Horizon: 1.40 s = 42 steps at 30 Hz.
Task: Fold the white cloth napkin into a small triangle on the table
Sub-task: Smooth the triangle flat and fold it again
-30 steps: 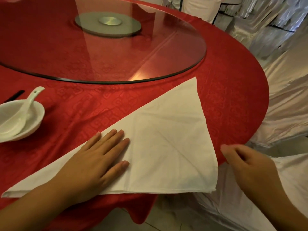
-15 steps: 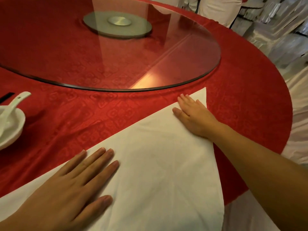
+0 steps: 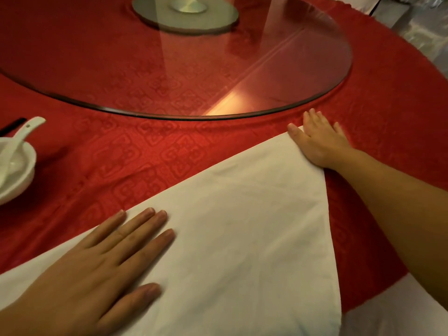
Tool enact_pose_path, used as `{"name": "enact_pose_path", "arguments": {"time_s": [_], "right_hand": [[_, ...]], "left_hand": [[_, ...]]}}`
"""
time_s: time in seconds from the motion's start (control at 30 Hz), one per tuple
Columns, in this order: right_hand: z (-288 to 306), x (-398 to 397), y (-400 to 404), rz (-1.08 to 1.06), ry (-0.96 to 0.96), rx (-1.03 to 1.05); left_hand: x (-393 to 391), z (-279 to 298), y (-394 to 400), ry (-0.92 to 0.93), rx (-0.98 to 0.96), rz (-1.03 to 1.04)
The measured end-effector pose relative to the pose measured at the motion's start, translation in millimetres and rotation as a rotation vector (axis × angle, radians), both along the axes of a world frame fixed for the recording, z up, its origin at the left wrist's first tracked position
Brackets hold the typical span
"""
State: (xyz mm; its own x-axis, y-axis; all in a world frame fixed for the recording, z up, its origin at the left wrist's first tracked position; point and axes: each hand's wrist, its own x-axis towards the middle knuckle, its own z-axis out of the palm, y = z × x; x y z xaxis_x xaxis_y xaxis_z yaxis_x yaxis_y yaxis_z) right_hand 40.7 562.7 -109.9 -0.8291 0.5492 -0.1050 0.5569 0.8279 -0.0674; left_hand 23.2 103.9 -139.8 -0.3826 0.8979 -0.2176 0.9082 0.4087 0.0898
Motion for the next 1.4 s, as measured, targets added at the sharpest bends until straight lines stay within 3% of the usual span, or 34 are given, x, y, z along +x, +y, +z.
{"name": "enact_pose_path", "arguments": {"time_s": [0.13,0.23,0.37,0.63,0.83,1.13,1.4], "right_hand": [[7,5,-7,-0.017,0.034,-0.018],[19,13,-30,-0.035,0.104,0.003],[43,32,-109,0.162,0.236,0.068],[58,91,-335,0.325,0.128,-0.005],[53,95,-453,0.312,0.275,-0.092],[41,75,-508,0.106,0.332,-0.085],[42,62,-520,-0.012,0.255,-0.082]], "left_hand": [[2,17,-9,0.098,0.091,-0.017],[8,43,-6,-0.005,0.272,-0.004],[8,54,-14,-0.055,0.402,0.008],[-28,79,-86,-0.002,0.22,-0.193],[-46,91,-133,-0.015,0.191,-0.369],[-65,92,-138,-0.009,0.18,-0.41],[-79,90,-136,0.064,0.112,-0.543]]}}
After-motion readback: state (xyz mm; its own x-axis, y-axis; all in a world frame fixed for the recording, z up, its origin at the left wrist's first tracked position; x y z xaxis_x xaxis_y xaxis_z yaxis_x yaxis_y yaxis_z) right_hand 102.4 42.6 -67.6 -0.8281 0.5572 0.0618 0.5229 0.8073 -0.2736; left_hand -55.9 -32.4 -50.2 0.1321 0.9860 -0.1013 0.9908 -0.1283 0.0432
